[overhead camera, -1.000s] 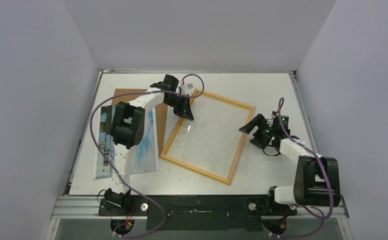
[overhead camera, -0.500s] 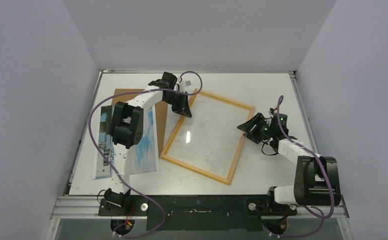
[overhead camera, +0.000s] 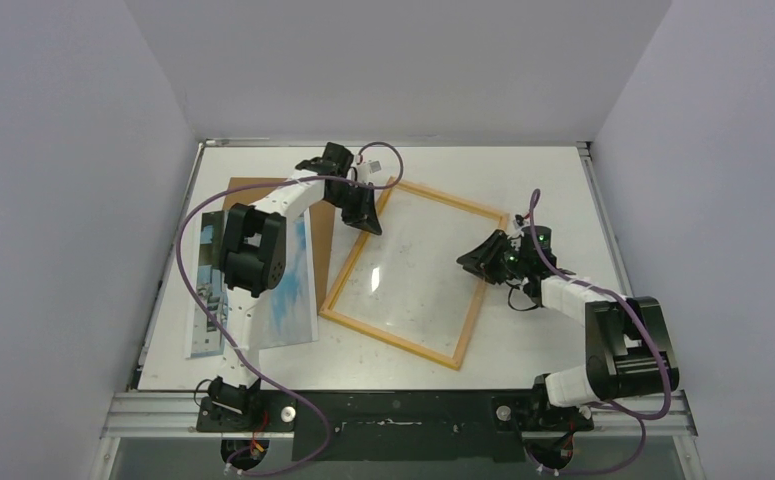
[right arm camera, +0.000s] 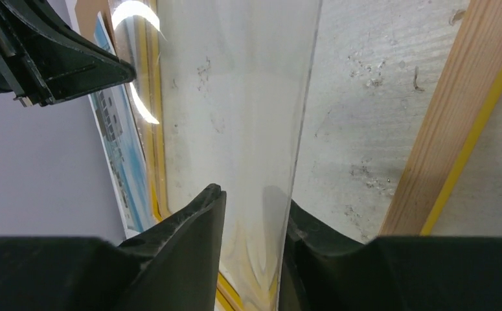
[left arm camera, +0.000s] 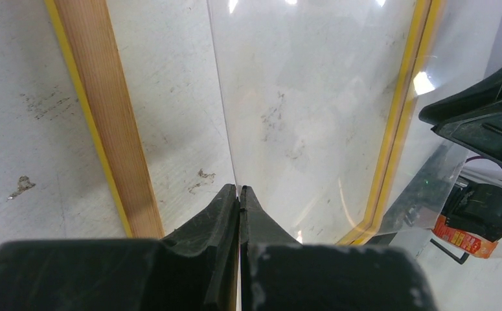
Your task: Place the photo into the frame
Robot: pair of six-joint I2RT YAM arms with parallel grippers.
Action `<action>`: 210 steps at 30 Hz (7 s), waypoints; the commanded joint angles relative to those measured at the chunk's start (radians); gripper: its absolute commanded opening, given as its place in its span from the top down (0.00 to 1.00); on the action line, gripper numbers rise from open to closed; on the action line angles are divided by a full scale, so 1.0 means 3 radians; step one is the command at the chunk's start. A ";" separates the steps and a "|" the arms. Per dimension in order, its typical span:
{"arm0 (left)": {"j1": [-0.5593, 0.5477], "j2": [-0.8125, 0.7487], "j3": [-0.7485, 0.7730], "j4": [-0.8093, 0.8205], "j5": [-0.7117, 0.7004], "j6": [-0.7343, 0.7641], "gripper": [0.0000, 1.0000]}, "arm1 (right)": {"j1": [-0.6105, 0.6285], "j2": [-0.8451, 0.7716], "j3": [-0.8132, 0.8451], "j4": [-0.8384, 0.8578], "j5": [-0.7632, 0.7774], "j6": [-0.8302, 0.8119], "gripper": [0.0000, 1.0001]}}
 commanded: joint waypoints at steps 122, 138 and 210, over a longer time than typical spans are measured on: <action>-0.0070 -0.0371 -0.0392 0.0089 -0.0986 0.0573 0.64 | 0.0368 0.0284 -0.0098 0.0330 0.0103 0.0284 0.86; -0.0056 -0.0320 -0.0390 0.0039 -0.0789 0.0573 0.81 | 0.0348 0.0464 -0.0172 0.0668 0.0122 0.0508 0.87; -0.0012 -0.0287 -0.0799 0.0149 -0.0685 0.0623 0.98 | 0.0625 0.0361 -0.0145 0.0882 0.0698 0.0574 0.88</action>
